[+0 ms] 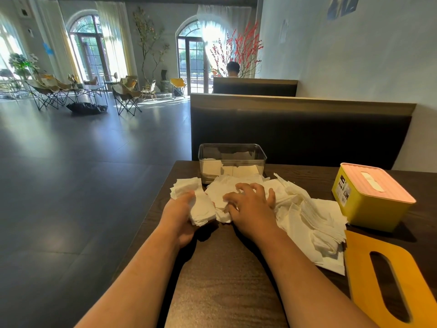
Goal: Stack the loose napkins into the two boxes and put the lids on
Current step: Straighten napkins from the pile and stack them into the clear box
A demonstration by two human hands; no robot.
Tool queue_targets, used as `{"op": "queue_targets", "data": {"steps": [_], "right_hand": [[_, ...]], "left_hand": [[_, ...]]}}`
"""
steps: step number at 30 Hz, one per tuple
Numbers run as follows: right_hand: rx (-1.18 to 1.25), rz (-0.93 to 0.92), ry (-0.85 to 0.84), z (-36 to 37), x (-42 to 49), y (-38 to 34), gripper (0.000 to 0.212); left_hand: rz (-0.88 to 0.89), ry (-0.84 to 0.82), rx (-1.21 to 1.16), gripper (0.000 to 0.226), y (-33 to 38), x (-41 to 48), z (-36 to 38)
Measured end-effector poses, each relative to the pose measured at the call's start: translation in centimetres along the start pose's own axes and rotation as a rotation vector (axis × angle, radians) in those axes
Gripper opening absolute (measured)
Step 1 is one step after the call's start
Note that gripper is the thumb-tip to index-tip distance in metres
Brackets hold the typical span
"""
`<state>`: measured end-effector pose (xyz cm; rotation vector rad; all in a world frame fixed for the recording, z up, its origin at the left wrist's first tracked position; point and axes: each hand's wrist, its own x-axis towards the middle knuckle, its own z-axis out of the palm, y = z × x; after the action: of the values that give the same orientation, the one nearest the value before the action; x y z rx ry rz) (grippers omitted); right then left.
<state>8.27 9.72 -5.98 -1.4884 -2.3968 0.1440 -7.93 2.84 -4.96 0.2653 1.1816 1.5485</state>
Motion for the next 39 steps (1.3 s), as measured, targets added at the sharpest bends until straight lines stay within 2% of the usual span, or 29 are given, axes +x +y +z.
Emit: {"op": "queue_targets", "data": {"steps": [5,18,24,28,30,35,39], "right_hand": [[0.007,0.000,0.001,0.0,-0.1,-0.2,0.037],[-0.003,0.004,-0.031,0.0,-0.2,-0.5,0.037],[0.010,-0.002,-0.070,0.1,-0.1,-0.3,0.042],[-0.037,-0.007,-0.071,0.4,0.0,-0.2,0.047],[-0.047,-0.011,-0.062,0.6,0.1,-0.2,0.044],[-0.058,-0.011,-0.047,0.8,0.3,-0.3,0.039],[-0.062,-0.008,-0.042,0.9,0.2,-0.1,0.039]], "left_hand": [[0.019,0.016,0.032,0.014,0.0,0.3,0.1],[-0.007,0.082,0.098,0.030,0.9,0.8,0.3],[0.026,0.029,0.079,0.011,0.7,0.6,0.2],[0.023,0.078,0.112,0.032,1.3,1.2,-0.4],[0.018,0.074,0.119,0.035,1.2,1.4,-0.5],[0.036,-0.012,0.065,0.012,0.5,1.4,-0.1],[0.042,-0.062,0.056,0.016,0.2,1.6,0.0]]}}
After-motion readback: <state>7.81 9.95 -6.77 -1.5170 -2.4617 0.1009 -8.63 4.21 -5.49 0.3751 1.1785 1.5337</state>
